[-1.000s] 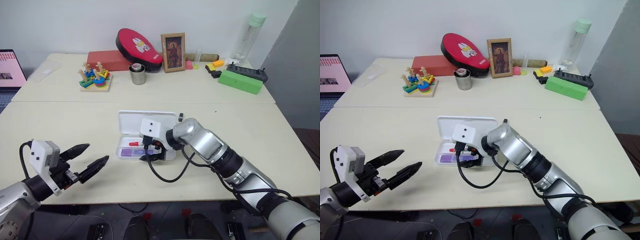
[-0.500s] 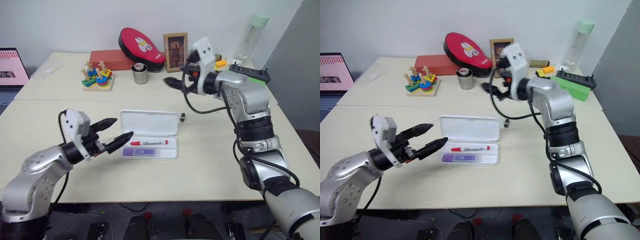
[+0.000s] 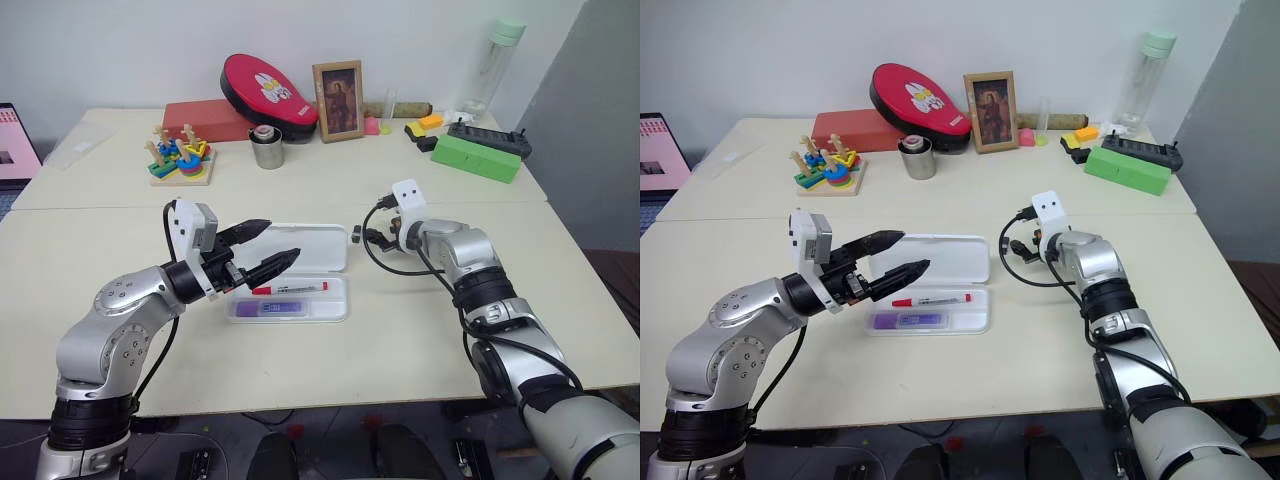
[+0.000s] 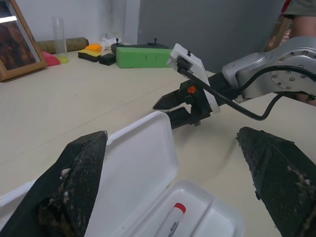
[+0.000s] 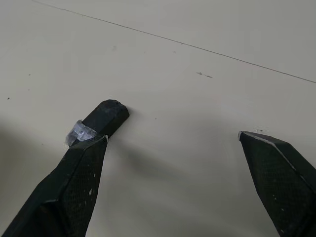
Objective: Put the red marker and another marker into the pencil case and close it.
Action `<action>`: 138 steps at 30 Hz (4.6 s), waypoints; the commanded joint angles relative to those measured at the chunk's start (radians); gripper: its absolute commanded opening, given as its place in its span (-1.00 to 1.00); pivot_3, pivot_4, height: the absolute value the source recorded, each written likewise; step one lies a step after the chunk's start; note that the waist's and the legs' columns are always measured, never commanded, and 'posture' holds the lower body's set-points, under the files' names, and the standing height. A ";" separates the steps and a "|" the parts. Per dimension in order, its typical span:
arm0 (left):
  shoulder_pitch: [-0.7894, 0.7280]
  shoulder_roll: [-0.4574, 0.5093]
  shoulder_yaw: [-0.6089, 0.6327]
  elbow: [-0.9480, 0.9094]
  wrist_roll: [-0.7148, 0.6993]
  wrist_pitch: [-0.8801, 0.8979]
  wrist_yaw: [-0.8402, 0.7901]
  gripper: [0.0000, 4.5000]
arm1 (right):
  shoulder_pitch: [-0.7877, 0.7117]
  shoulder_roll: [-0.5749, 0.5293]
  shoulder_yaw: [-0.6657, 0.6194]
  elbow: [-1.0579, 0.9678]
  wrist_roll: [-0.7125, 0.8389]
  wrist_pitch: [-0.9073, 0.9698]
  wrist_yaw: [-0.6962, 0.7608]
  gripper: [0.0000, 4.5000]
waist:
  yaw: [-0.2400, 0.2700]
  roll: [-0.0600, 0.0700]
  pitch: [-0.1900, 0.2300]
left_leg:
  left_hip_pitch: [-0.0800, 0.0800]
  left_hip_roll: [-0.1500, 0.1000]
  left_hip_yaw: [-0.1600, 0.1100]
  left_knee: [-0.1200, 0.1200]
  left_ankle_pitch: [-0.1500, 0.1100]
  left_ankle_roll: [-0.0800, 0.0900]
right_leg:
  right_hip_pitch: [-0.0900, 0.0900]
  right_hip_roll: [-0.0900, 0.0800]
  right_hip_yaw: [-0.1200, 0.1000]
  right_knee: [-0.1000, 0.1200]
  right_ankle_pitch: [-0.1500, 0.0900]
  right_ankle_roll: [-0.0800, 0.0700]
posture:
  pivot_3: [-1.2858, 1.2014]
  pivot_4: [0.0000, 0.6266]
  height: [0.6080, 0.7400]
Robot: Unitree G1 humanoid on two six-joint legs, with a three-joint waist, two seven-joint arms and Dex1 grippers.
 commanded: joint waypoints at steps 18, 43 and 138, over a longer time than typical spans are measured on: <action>0.005 -0.009 0.008 -0.044 -0.002 -0.014 0.005 1.00 | -0.048 0.074 0.053 0.094 -0.059 -0.110 -0.023 0.99 | 0.003 0.000 0.000 | 0.000 0.000 0.000 0.000 0.000 0.000 | 0.000 0.000 0.000 0.000 0.000 0.000 | 0.03 -0.52 1.00; -0.023 -0.006 0.001 -0.019 0.007 -0.018 -0.012 1.00 | -0.048 0.002 0.004 0.013 -0.047 -0.192 0.010 -0.87 | 0.010 0.001 0.001 | 0.000 0.000 0.000 0.000 0.000 0.000 | 0.000 0.000 0.000 0.000 0.000 0.000 | 0.03 -0.52 1.00; 0.170 0.138 0.236 -0.114 -0.110 0.066 -0.001 1.00 | -0.030 -0.133 0.372 -0.486 -0.022 -0.082 0.700 -0.97 | 0.011 0.000 0.001 | 0.000 0.001 0.000 0.000 0.000 0.000 | 0.000 0.000 -0.001 0.000 0.000 0.000 | 0.03 -0.52 1.00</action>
